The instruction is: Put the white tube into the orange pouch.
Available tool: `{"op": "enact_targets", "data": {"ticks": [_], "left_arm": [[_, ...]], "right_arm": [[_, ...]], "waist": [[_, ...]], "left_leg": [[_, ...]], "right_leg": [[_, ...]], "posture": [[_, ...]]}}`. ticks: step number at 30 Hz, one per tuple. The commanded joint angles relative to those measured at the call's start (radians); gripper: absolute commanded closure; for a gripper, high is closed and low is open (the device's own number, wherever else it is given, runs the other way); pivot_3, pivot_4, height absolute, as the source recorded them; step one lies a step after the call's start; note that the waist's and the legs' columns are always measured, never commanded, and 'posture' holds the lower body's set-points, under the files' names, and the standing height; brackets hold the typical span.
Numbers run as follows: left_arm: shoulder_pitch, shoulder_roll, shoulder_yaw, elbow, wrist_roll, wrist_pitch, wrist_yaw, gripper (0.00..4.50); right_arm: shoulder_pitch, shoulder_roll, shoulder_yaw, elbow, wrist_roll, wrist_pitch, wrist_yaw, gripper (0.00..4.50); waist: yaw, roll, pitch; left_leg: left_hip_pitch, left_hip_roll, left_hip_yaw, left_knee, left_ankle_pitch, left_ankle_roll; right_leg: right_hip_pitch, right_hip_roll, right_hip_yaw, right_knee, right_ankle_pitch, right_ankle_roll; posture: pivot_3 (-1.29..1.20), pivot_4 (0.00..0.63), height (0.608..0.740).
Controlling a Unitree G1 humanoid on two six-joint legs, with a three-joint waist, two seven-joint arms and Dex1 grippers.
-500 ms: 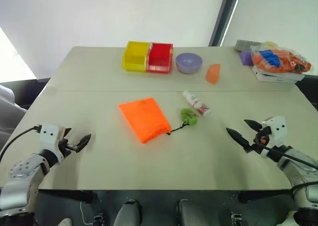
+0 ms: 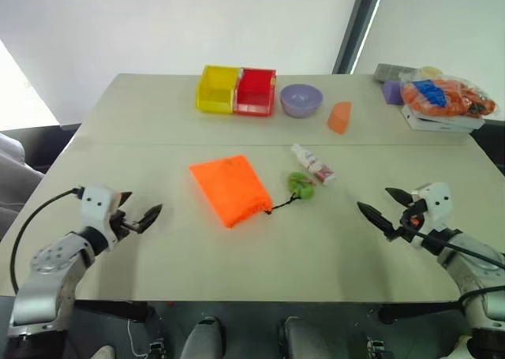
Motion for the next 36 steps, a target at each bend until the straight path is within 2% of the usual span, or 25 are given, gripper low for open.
{"op": "enact_targets", "data": {"ticks": [1,8,13,21,29,33,34,36], "left_arm": [[-0.045,0.013,-0.135,-0.163,0.001,0.027,-0.043,0.00],[-0.200,0.013,-0.440,-0.262,0.194,0.038,-0.026,0.00],[-0.278,0.009,-0.569,-0.233,0.344,0.041,-0.001,0.00],[-0.303,-0.024,-0.658,-0.182,0.506,0.073,0.051,0.00],[-0.294,-0.050,-0.645,-0.166,0.613,0.062,0.104,0.00],[-0.286,-0.050,-0.617,-0.169,0.613,0.052,0.098,1.68],[-0.286,-0.051,-0.615,-0.169,0.612,0.052,0.096,2.31],[-0.285,-0.055,-0.609,-0.175,0.603,0.059,0.088,3.08]], "right_arm": [[-0.018,0.001,0.042,-0.094,0.006,-0.002,0.011,0.04],[0.022,0.033,0.158,-0.201,-0.015,-0.012,0.010,0.04],[0.037,0.059,0.229,-0.231,-0.039,-0.025,0.003,0.04],[0.035,0.085,0.280,-0.245,-0.059,-0.028,-0.010,0.04],[0.025,0.085,0.291,-0.233,-0.059,-0.037,-0.008,0.04],[0.015,0.083,0.296,-0.235,-0.049,-0.036,0.005,0.00],[0.013,0.083,0.297,-0.234,-0.049,-0.037,0.007,0.00],[0.008,0.084,0.298,-0.234,-0.048,-0.036,0.011,0.00]], "waist": [[0.000,0.001,0.000],[-0.001,0.001,0.000],[-0.004,0.001,0.000],[-0.001,0.001,0.000],[-0.001,0.001,0.000],[-0.002,0.001,0.000],[-0.001,0.001,-0.001],[-0.001,0.001,-0.001]], "left_leg": [[0.000,0.000,0.000,0.000,0.000,0.000],[0.000,0.000,0.000,0.000,0.000,0.000],[0.000,0.000,0.000,0.001,0.000,0.000],[0.000,0.000,0.000,0.001,0.000,0.000],[0.000,0.000,0.000,0.002,0.000,0.000],[0.000,0.000,0.000,0.002,0.000,0.000],[0.001,0.000,0.000,0.002,0.000,0.000],[0.001,0.000,0.000,0.002,0.000,0.000]], "right_leg": [[0.000,0.000,0.000,0.000,0.000,0.000],[0.000,0.002,0.001,0.001,0.000,0.000],[0.000,0.002,0.001,0.001,0.000,0.000],[0.000,0.002,0.001,0.002,0.000,0.001],[0.000,0.002,0.001,0.003,0.000,0.001],[0.000,0.002,0.001,0.003,0.000,0.001],[0.000,0.002,0.001,0.004,0.000,0.001],[0.000,0.002,0.001,0.005,0.000,0.001]], "posture": [[0.00,0.150,0.740],[0.00,0.150,0.740],[0.00,0.150,0.740],[0.00,0.150,0.740],[0.00,0.150,0.740],[0.00,0.150,0.740],[0.00,0.150,0.740],[0.00,0.150,0.740]]}}
